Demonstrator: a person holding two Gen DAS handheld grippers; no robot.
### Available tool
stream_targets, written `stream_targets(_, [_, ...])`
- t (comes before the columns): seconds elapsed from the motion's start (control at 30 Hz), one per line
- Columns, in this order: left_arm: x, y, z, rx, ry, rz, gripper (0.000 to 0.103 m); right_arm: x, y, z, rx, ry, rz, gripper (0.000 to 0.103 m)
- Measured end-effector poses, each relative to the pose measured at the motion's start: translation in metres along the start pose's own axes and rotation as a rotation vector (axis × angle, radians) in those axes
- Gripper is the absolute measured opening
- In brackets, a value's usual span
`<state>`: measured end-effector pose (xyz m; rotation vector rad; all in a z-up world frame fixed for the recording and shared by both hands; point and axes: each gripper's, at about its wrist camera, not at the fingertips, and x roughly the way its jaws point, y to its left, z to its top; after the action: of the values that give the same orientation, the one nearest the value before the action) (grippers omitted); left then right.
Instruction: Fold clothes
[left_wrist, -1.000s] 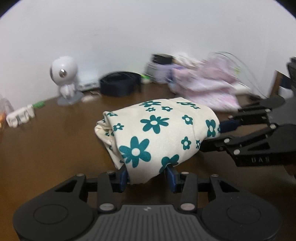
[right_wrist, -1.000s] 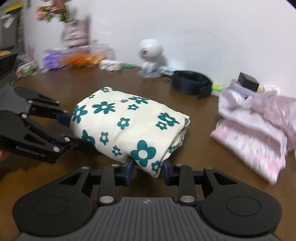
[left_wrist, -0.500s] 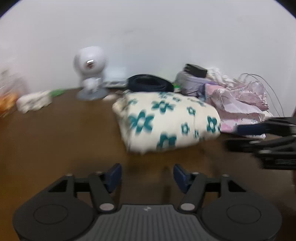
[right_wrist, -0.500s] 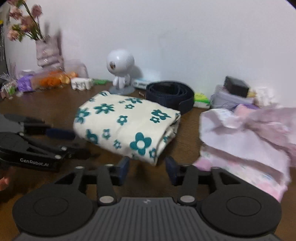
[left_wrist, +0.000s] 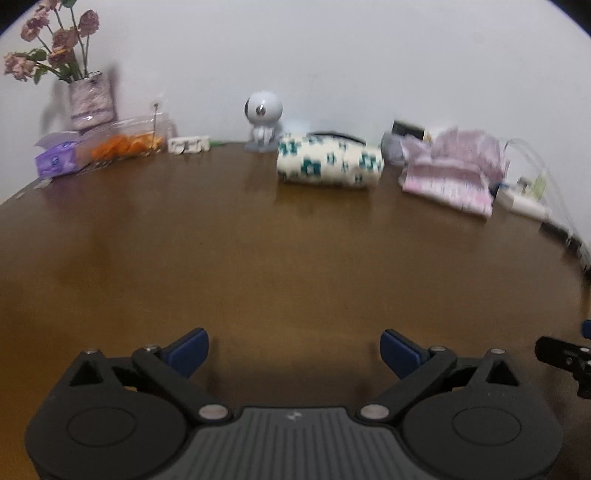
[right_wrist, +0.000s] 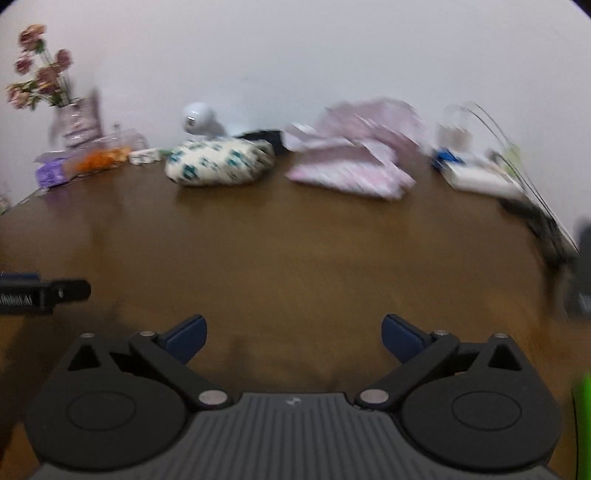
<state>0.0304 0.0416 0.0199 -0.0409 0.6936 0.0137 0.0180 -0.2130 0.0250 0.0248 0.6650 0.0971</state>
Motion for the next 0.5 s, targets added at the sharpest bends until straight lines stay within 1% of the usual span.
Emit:
stream_targets(0.13, [-0.005,-0.022,-0.021,0.042,0.003,0.006,0.101,-0.001,-0.003,-0.024,-0.029,0.020,-0.054,0.103])
stream_targets(0.17, [-0.005,-0.027,-0.023,0.058,0.000,0.025,0.102,-0.002,-0.007,-0.026,-0.006,0.019,-0.054,0.103])
stream_targets(0.2, [-0.005,-0.031,-0.024,0.064,-0.004,0.032,0.103,-0.003,-0.010,-0.028,0.017,0.018,-0.053,0.102])
stream_targets(0.27, [-0.003,-0.034,-0.023,0.058,0.001,0.022,0.103,-0.005,-0.016,-0.032,0.059,0.016,-0.056,0.103])
stream_targets(0.37, [0.002,-0.038,-0.019,0.065,0.004,0.004,0.103,-0.003,-0.014,-0.033,0.056,0.024,-0.109,0.103])
stream_targets(0.4, [0.003,-0.040,-0.019,0.067,0.005,0.003,0.103,-0.002,-0.009,-0.034,0.033,0.028,-0.126,0.103])
stream_targets(0.5, [0.002,-0.043,-0.020,0.063,0.005,0.006,0.103,-0.001,-0.001,-0.035,0.030,0.031,-0.104,0.103])
